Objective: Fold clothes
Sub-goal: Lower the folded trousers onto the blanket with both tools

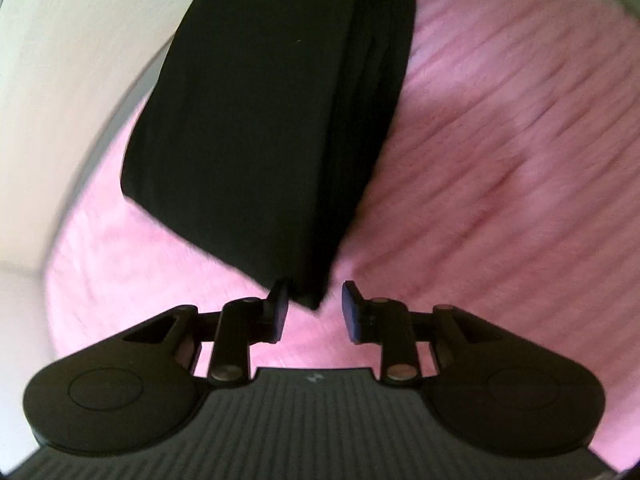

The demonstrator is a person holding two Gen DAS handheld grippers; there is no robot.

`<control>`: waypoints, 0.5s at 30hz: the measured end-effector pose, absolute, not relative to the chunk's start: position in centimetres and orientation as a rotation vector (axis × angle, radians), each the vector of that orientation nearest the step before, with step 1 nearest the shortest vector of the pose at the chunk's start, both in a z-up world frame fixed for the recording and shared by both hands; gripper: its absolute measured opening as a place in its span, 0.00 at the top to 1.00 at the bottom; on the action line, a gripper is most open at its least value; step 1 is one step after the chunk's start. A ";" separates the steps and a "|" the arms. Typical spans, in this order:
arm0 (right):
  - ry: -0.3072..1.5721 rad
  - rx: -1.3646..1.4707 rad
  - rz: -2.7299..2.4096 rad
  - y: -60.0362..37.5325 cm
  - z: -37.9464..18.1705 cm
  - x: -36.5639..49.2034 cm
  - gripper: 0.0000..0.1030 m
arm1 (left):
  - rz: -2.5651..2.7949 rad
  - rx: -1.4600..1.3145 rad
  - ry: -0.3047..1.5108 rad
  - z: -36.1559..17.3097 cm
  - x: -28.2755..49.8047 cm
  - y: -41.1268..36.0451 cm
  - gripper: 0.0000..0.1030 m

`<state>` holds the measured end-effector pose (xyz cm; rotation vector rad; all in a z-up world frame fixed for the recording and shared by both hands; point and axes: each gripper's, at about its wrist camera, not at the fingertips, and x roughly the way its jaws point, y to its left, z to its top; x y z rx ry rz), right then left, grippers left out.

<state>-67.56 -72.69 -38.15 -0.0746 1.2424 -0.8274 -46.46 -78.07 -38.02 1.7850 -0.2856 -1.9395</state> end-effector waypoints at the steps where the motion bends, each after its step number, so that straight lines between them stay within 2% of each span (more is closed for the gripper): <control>1: 1.234 -0.006 -0.841 -72.9 -37.0 -67.6 0.41 | -1.949 1.782 -0.239 -37.0 -46.1 -78.1 0.74; 4: 1.101 0.184 -0.925 -72.9 -33.6 -67.7 0.41 | -1.995 1.687 -0.081 -33.3 -45.4 -79.1 0.74; 8: 0.902 0.302 -1.038 -79.5 -31.1 -67.8 0.43 | -1.995 1.523 0.075 -31.0 -46.4 -82.1 0.74; 9: 0.867 0.317 -1.052 -81.2 -31.4 -67.7 0.57 | -1.989 1.495 0.090 -31.1 -47.0 -83.3 0.74; 11: 0.812 0.347 -1.084 -84.6 -32.4 -67.6 0.69 | -1.977 1.436 0.121 -31.7 -48.4 -85.9 0.74; 15: 0.842 0.479 -1.151 -90.9 -36.0 -69.4 0.74 | -1.977 1.350 0.166 -33.4 -51.1 -90.3 0.74</control>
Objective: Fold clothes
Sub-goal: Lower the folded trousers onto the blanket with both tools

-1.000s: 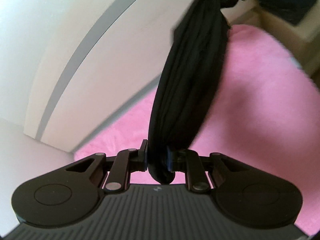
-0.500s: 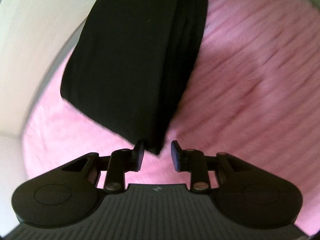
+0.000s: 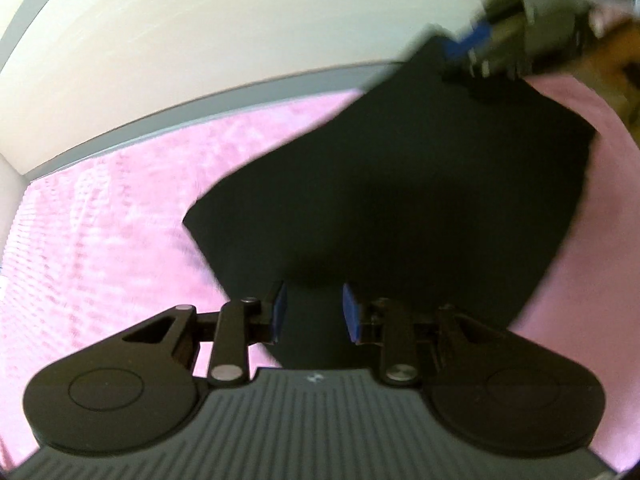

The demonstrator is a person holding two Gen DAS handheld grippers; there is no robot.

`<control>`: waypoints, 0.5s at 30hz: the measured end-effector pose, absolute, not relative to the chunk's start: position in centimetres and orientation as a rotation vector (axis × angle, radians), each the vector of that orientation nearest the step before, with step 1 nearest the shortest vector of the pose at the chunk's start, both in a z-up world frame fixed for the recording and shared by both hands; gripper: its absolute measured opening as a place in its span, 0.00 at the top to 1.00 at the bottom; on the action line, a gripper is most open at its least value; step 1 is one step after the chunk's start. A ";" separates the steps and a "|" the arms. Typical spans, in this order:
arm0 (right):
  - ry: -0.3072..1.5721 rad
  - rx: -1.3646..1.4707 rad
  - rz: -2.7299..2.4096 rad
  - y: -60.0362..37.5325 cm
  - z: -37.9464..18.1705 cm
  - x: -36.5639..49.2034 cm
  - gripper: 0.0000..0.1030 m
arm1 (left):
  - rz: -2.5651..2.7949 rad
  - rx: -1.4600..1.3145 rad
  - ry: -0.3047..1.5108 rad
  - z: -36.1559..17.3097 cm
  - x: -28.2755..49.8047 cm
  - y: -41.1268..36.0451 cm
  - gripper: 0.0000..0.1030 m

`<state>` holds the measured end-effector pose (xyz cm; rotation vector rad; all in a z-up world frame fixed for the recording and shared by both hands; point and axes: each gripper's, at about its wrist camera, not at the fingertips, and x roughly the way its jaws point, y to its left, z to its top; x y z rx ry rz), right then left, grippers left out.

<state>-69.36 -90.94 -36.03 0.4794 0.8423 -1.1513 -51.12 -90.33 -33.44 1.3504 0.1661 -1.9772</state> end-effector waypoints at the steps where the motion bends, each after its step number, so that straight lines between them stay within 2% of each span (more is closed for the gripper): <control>1: 0.829 0.507 -1.150 -91.0 -36.4 -69.7 0.74 | -1.980 1.336 0.184 -34.1 -51.6 -91.2 0.74; 8: 0.781 0.598 -1.148 -91.7 -37.0 -71.5 0.75 | -1.962 1.274 0.339 -36.2 -51.4 -95.1 0.74; 15: 0.771 0.586 -1.112 -91.5 -38.2 -72.8 0.75 | -1.956 1.340 0.349 -38.3 -52.2 -97.6 0.73</control>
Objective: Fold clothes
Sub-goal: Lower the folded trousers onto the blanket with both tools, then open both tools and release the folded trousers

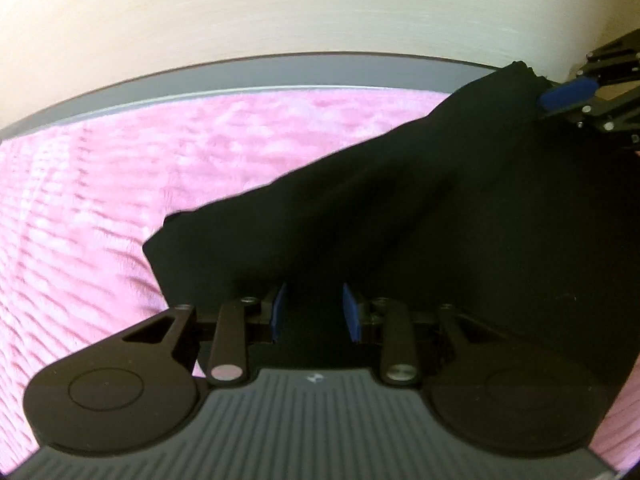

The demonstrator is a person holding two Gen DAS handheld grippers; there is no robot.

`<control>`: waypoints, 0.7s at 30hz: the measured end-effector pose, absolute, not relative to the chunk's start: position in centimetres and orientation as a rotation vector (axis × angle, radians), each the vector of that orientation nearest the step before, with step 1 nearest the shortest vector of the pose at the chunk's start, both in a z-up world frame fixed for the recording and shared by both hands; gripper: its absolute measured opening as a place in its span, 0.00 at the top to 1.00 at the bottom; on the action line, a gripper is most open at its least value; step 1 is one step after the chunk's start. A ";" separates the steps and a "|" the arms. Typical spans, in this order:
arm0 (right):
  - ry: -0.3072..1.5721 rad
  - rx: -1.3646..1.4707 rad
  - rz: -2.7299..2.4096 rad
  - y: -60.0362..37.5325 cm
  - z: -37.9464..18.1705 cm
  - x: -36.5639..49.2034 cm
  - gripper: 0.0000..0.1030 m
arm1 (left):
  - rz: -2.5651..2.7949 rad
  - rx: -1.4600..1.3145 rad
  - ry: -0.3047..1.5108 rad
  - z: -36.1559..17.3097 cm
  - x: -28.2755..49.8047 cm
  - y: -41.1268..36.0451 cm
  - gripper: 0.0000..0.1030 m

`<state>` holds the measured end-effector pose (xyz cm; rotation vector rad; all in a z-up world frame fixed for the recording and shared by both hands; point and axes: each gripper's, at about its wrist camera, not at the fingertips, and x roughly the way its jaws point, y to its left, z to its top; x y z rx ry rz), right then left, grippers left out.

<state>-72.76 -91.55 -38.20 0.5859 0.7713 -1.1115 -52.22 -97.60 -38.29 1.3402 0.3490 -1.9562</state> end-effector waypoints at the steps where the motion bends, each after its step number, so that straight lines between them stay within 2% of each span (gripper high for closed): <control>1: 0.785 0.577 -1.110 -91.2 -37.7 -72.6 0.75 | -1.951 1.342 0.360 -38.0 -52.1 -97.7 0.73; 6: 0.785 0.556 -1.118 -87.6 -34.6 -71.7 0.75 | -1.909 1.238 0.395 -34.9 -50.0 -95.6 0.73; 9: 0.761 0.616 -1.107 -84.3 -34.5 -71.5 0.73 | -1.886 1.176 0.487 -33.8 -48.2 -92.6 0.69; 11: 0.784 0.707 -1.095 -82.9 -36.5 -71.5 0.66 | -1.848 1.205 0.576 -35.0 -47.4 -90.6 0.69; 13: 0.786 0.711 -1.100 -82.2 -37.8 -71.6 0.66 | -1.811 1.272 0.649 -37.0 -47.0 -89.1 0.69; 15: 0.793 0.700 -1.088 -81.9 -36.9 -71.6 0.63 | -1.784 1.285 0.640 -37.3 -46.7 -87.9 0.69; 16: 0.777 0.722 -1.090 -81.7 -36.2 -71.9 0.57 | -1.762 1.275 0.648 -36.7 -46.4 -87.4 0.69; 17: 0.759 0.746 -1.092 -81.5 -35.4 -72.2 0.37 | -1.749 1.255 0.670 -35.8 -46.0 -86.5 0.69; 18: 0.757 0.757 -1.105 -80.8 -34.7 -72.5 0.21 | -1.736 1.235 0.690 -34.9 -45.6 -85.6 0.68; 21: 0.773 0.786 -1.122 -78.1 -32.7 -72.9 0.21 | -1.694 1.217 0.702 -32.3 -44.4 -82.0 0.59</control>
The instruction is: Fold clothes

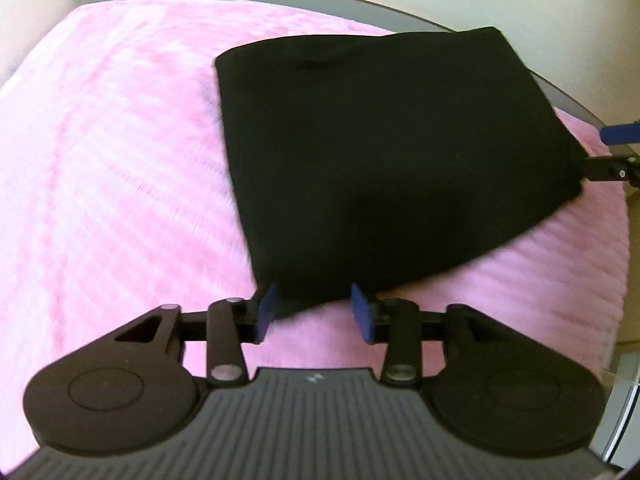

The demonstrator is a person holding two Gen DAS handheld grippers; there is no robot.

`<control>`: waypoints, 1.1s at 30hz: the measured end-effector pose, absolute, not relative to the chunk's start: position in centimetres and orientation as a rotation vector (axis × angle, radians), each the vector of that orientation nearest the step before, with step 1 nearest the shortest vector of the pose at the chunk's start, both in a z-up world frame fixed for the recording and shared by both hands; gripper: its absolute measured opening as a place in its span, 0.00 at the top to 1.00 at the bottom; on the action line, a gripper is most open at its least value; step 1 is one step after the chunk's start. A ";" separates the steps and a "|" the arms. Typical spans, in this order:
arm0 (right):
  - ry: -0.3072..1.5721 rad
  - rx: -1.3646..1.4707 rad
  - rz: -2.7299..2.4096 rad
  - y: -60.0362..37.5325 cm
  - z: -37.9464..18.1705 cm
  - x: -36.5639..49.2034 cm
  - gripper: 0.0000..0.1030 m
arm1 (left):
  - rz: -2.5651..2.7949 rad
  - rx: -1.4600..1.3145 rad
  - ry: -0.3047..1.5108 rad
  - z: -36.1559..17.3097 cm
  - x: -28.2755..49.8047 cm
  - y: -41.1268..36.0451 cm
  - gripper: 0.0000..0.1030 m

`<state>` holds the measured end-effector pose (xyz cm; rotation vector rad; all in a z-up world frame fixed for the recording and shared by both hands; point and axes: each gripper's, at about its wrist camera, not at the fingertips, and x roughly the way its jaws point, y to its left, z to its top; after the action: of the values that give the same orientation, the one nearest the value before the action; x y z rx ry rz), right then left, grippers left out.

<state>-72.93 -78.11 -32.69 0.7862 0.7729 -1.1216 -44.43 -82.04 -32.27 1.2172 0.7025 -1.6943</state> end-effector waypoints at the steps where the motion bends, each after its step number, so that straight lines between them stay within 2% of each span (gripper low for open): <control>1: 0.783 0.796 -1.122 -77.0 -32.1 -72.9 0.21 | -1.688 1.200 0.705 -31.2 -44.1 -80.8 0.53; 2: 0.793 0.809 -1.126 -75.7 -31.4 -72.8 0.21 | -1.681 1.183 0.707 -30.2 -43.8 -79.5 0.49; 4: 0.793 0.838 -1.142 -73.4 -29.9 -72.5 0.21 | -1.668 1.133 0.712 -28.3 -43.1 -77.5 0.32; 5: 0.789 0.855 -1.153 -72.1 -29.0 -72.3 0.21 | -1.662 1.098 0.717 -27.3 -42.8 -76.6 0.29; 7: 0.775 0.881 -1.191 -70.5 -27.5 -71.6 0.21 | -1.642 1.019 0.735 -25.4 -42.0 -74.7 0.10; 9: 0.746 0.897 -1.230 -68.9 -25.9 -70.8 0.17 | -1.626 0.947 0.751 -24.1 -41.3 -73.5 0.05; 11: 0.710 0.912 -1.277 -67.0 -24.1 -70.0 0.09 | -1.614 0.895 0.768 -22.8 -40.7 -72.1 0.03; 17: 0.666 0.866 -1.362 -60.7 -19.0 -67.0 0.09 | -1.606 0.859 0.787 -19.0 -39.0 -66.9 0.02; 24: 0.637 0.847 -1.428 -54.0 -15.4 -64.6 0.09 | -1.658 0.844 0.783 -15.0 -37.9 -60.5 0.01; 33: 0.635 0.810 -1.421 -53.0 -13.2 -64.0 0.08 | -1.671 0.801 0.731 -12.5 -38.2 -58.1 0.01</control>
<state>-63.95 -53.02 -13.23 0.8100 0.6347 -1.4210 -38.22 -58.13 -12.53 0.8010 0.7313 -1.6710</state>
